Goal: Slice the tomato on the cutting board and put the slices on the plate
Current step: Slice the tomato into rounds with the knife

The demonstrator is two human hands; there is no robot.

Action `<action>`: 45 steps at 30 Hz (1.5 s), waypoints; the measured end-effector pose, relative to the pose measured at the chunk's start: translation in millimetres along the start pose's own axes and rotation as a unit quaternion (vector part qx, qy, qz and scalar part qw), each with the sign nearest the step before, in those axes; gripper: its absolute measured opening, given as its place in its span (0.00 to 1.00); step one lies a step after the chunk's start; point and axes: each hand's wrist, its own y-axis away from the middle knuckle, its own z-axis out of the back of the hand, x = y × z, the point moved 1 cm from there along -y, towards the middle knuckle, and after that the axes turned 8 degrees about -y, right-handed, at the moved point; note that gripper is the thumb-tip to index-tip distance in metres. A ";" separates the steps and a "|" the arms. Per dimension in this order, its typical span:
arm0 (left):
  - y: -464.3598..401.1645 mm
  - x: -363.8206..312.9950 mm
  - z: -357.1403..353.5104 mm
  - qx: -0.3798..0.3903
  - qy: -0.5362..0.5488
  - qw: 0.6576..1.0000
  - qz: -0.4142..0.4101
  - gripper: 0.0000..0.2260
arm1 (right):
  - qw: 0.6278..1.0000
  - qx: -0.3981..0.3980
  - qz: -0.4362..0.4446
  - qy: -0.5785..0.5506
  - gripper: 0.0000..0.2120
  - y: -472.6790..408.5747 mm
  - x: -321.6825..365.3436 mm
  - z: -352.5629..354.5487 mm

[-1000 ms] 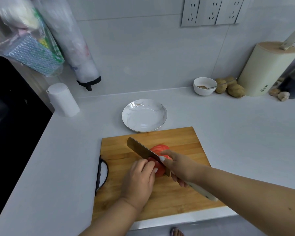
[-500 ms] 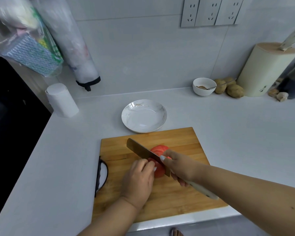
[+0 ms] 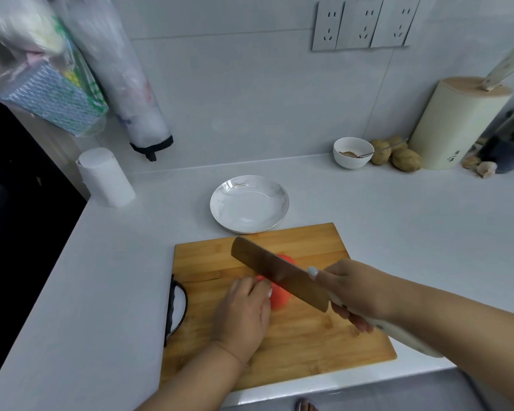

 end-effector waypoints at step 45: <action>0.3 1.7 0.0 0.000 0.019 1.000 0.012 0.09 | 0.995 0.030 0.030 0.090 0.29 -55.5 8.1 -43.8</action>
